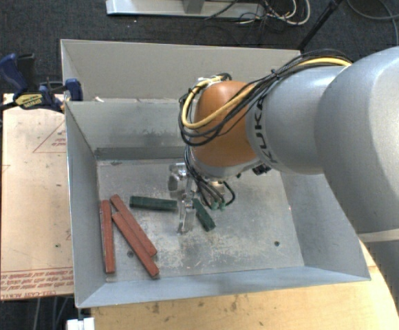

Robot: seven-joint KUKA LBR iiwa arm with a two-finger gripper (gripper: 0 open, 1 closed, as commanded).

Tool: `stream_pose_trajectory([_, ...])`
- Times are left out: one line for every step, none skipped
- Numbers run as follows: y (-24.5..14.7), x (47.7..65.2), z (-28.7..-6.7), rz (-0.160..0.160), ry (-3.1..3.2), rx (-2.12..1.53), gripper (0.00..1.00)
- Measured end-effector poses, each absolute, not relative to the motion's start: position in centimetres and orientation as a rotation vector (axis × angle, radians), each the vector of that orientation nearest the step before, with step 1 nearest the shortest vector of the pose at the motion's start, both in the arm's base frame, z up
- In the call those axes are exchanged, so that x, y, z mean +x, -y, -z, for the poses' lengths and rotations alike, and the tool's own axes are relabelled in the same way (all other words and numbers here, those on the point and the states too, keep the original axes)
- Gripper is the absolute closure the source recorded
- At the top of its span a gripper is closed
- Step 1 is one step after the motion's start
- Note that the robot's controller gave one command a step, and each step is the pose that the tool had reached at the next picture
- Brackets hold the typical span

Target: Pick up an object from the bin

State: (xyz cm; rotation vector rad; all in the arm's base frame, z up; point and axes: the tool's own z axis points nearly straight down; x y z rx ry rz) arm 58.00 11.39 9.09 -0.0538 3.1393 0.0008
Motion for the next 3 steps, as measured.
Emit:
stream_pose_trajectory([-13.2, 58.2, -7.2, 0.0, -3.133, -0.107, 1.0])
stream_pose_trajectory([-13.2, 58.2, -7.2, -0.001, -3.133, -0.106, 1.0])
stream_pose_trajectory([-13.1, 63.9, -20.6, -0.002, -3.133, -0.158, 1.0])
